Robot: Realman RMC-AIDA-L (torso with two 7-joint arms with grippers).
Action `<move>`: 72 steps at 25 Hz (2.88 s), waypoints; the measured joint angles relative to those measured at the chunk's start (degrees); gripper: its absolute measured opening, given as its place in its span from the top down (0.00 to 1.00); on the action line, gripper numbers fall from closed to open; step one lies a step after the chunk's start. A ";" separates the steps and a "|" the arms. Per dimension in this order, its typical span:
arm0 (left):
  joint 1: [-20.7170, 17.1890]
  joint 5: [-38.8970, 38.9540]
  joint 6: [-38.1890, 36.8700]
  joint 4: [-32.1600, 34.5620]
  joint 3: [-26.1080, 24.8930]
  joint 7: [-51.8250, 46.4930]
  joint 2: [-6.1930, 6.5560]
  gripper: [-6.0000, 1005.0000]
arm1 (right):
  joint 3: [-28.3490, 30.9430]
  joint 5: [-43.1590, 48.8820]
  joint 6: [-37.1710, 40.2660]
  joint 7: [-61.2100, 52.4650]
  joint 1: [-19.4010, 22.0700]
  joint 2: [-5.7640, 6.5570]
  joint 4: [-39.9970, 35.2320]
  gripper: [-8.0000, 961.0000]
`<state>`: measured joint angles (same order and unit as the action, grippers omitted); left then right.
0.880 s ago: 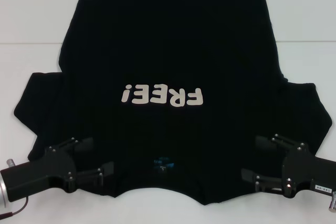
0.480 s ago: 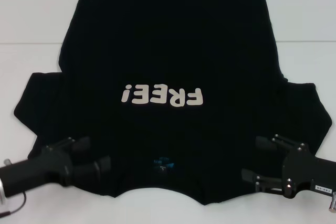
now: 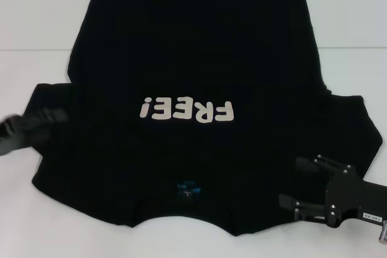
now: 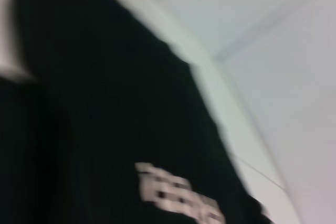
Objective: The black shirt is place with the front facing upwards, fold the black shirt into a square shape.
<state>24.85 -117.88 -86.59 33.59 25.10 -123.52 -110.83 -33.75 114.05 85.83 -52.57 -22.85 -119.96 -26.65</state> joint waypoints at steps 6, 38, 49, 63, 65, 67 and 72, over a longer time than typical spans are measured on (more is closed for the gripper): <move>0.85 -3.76 8.84 -0.31 -3.49 -14.53 3.00 0.07 | -0.23 0.15 -0.04 -0.07 0.00 -0.03 0.14 0.05; 2.76 -3.41 27.05 -5.74 -3.15 -14.78 -1.01 0.07 | -0.02 0.12 -1.18 -0.62 -0.43 -0.01 0.72 0.05; 3.19 -3.40 28.80 -6.80 -3.13 -14.54 -1.13 0.07 | 0.00 -0.06 -1.28 -0.78 -0.53 -0.01 0.72 0.05; 3.97 -3.78 29.54 -7.14 -3.08 -14.47 -1.71 0.07 | 0.00 -0.06 -1.55 -0.78 -0.63 0.00 0.72 0.05; 4.07 -3.91 29.60 -7.14 -3.07 -14.40 -1.74 0.07 | 0.00 -0.06 -1.55 -0.79 -0.68 0.00 0.72 0.05; 4.10 -3.94 29.66 -7.14 -3.06 -14.35 -1.75 0.07 | 0.00 -0.06 -1.55 -0.81 -0.69 -0.01 0.72 0.05; 4.32 -3.91 29.72 -7.13 -3.03 -12.81 -1.89 0.08 | 0.00 -0.06 -1.55 -0.84 -0.71 -0.01 0.72 0.05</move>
<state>29.17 -121.79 -56.87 26.47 22.07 -136.34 -112.72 -33.75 113.99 84.28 -53.41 -23.56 -119.97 -25.93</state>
